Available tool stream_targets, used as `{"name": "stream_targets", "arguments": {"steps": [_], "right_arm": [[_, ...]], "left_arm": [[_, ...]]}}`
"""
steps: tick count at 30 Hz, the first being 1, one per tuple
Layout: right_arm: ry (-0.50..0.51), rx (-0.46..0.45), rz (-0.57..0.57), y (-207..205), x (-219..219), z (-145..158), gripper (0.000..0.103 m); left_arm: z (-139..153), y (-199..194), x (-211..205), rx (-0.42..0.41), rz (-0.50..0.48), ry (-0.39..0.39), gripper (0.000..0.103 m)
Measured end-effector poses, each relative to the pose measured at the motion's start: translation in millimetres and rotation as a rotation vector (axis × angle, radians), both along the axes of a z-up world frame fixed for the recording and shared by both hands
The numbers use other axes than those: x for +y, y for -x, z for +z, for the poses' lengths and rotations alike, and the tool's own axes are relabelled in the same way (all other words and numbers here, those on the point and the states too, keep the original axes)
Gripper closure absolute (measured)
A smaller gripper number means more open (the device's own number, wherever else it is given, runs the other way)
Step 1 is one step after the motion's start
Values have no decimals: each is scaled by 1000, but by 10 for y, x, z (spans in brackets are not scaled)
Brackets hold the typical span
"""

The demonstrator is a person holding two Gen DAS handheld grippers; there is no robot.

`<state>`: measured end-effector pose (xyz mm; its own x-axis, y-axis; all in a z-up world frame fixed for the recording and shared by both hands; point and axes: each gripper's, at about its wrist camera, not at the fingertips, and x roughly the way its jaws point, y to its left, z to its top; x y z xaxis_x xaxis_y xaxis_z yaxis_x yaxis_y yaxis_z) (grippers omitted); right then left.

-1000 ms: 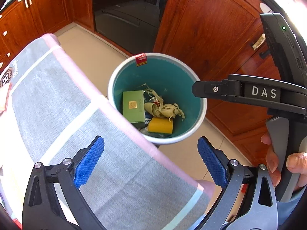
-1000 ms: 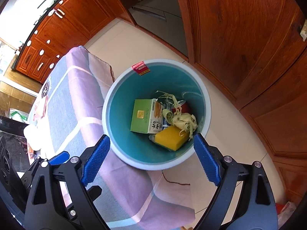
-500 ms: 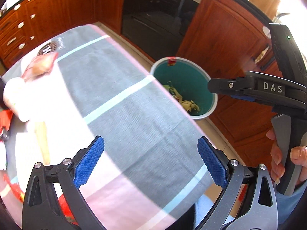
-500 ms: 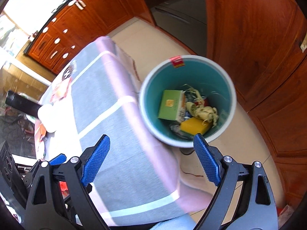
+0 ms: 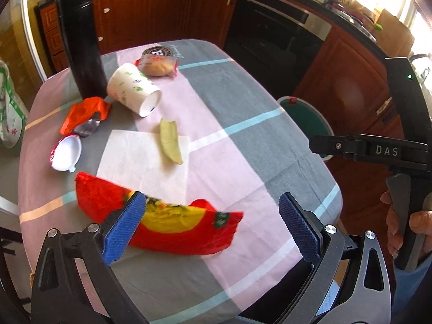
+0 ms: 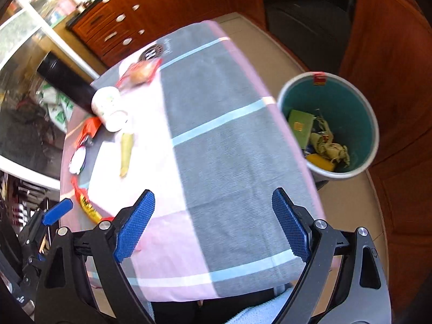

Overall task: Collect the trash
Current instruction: 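Move both open tools back over the table, then grasp the red-and-yellow snack bag with the right tool while the left tool grasps the white plastic bowl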

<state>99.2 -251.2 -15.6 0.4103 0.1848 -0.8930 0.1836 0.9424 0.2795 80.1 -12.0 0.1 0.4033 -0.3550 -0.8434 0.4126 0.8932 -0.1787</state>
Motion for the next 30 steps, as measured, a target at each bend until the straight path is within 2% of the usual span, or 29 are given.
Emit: {"name": "stream_targets", "arguments": {"steps": [13, 19, 30], "right_arm": [[73, 40, 225, -133, 1295, 5, 18], [105, 79, 338, -201, 1823, -161, 18], [47, 164, 393, -409, 2224, -600, 19]], "left_arm": [[-232, 71, 1200, 42, 136, 29, 4], [-349, 79, 1484, 57, 154, 7, 4], [-488, -59, 1718, 97, 171, 2, 4]]}}
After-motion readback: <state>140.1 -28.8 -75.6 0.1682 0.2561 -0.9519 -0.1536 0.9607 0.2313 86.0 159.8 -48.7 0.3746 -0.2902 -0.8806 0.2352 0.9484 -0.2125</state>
